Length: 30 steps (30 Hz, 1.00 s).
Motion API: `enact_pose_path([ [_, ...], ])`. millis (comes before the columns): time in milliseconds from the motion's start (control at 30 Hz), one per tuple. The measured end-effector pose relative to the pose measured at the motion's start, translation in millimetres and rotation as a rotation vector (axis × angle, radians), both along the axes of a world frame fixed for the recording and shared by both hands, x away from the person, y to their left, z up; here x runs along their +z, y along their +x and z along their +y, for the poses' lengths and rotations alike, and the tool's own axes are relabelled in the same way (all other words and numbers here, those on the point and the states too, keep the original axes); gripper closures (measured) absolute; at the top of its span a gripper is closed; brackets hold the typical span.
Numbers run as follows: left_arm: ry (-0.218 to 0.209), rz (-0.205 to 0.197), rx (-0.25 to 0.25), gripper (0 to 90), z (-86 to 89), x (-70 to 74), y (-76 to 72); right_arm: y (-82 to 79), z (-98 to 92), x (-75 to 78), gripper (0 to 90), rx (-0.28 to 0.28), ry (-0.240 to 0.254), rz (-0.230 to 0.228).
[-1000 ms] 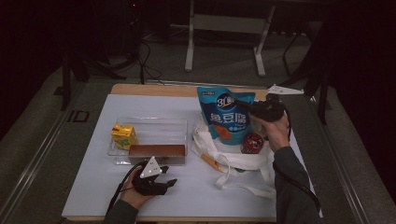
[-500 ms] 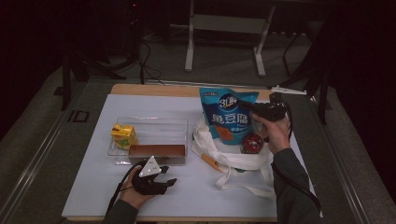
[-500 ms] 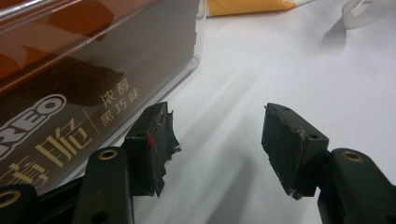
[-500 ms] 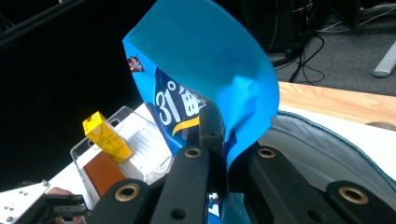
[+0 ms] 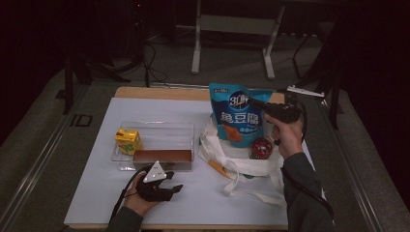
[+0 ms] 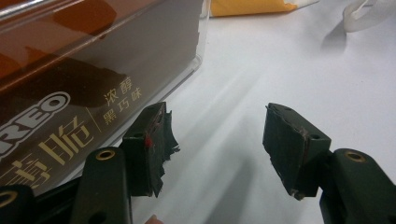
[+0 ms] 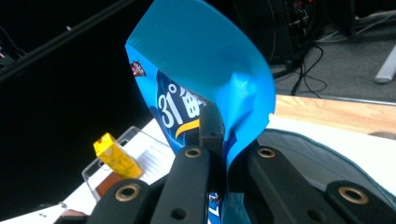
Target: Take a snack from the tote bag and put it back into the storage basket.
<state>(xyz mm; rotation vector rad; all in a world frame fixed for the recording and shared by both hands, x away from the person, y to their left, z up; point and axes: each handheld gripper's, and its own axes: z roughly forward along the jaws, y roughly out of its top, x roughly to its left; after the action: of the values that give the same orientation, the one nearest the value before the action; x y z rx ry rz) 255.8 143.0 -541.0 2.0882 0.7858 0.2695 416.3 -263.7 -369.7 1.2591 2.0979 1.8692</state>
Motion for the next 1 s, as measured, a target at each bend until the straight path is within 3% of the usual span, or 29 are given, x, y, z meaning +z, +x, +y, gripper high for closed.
enact_pose_path([
  [200,0.003,-0.006,0.004,39.7,-0.3,0.1,-0.4,-1.4,-3.2,9.3,89.3,-0.003,0.0,-0.005],
  [467,0.005,-0.005,0.007,38.8,-0.4,0.1,-0.4,-3.8,-9.0,15.6,89.2,-0.007,0.044,-0.005],
  [1000,0.004,-0.002,0.006,38.8,-0.5,-0.1,-0.2,-12.7,-9.8,35.3,89.2,0.02,0.076,-0.03],
])
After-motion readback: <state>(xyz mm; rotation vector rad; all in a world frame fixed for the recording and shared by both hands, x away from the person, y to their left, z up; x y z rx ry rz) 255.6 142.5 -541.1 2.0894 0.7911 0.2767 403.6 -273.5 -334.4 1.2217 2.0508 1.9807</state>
